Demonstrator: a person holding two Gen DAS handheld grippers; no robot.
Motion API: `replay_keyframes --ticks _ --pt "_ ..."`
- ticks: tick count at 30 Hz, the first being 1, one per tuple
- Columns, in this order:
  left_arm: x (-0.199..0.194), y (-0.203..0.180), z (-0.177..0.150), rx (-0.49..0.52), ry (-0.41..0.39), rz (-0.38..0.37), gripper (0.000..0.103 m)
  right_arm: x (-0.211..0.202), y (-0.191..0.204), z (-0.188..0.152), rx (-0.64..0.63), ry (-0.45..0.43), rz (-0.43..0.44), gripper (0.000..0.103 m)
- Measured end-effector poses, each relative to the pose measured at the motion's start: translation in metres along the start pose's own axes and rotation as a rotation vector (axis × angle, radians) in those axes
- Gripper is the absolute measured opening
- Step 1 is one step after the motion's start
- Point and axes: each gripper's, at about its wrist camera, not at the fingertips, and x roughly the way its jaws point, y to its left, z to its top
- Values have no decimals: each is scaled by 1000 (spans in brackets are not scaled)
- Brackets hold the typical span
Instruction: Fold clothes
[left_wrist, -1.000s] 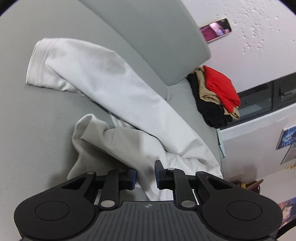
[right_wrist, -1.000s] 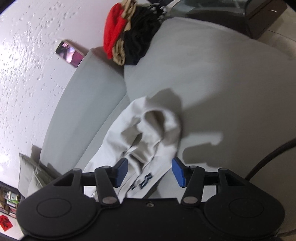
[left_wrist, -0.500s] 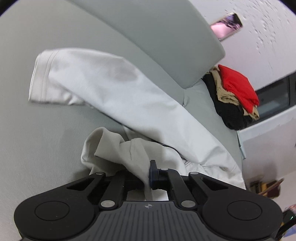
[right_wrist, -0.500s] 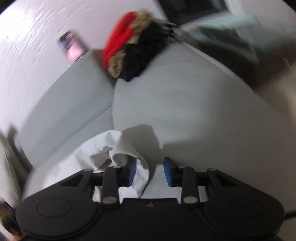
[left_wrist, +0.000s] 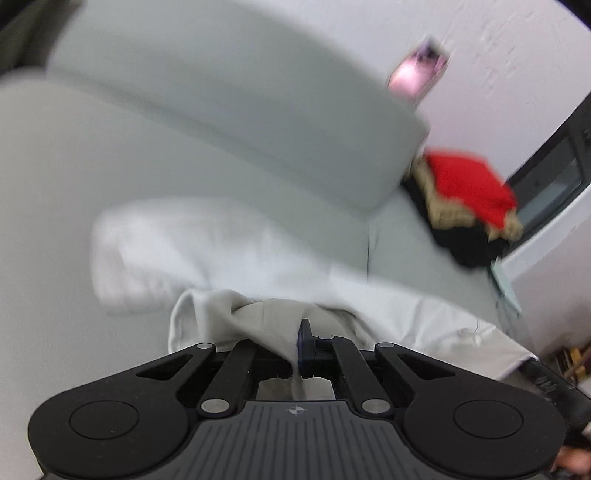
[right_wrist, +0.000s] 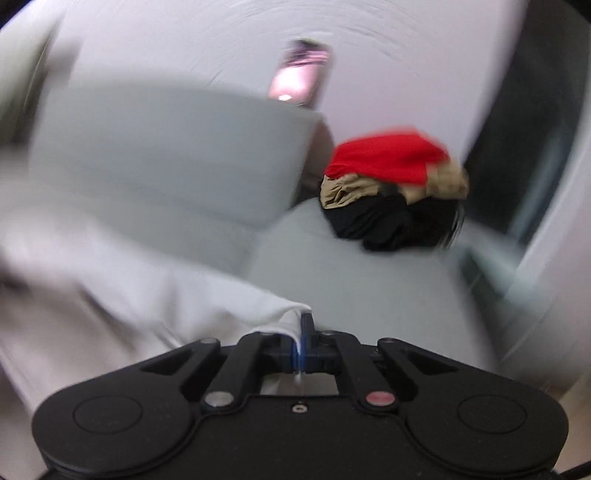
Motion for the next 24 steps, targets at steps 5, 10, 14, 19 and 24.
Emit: replay_keyframes --ticks 5,10,14,19,24 --pt "-108 20 60 49 -247 -2 1 -44 -59 34 669 17 241 2" --pt "-186 51 54 113 -255 -13 1 -77 -55 10 878 96 396 2" --pt "-149 88 -13 136 9 152 1 -57 -28 -57 867 298 326 2" --pt "-133 136 -65 -52 95 179 1 -22 -16 -123 885 508 264 2" --pt "-143 146 -79 -95 76 170 6 -39 -5 -118 734 458 283 18"
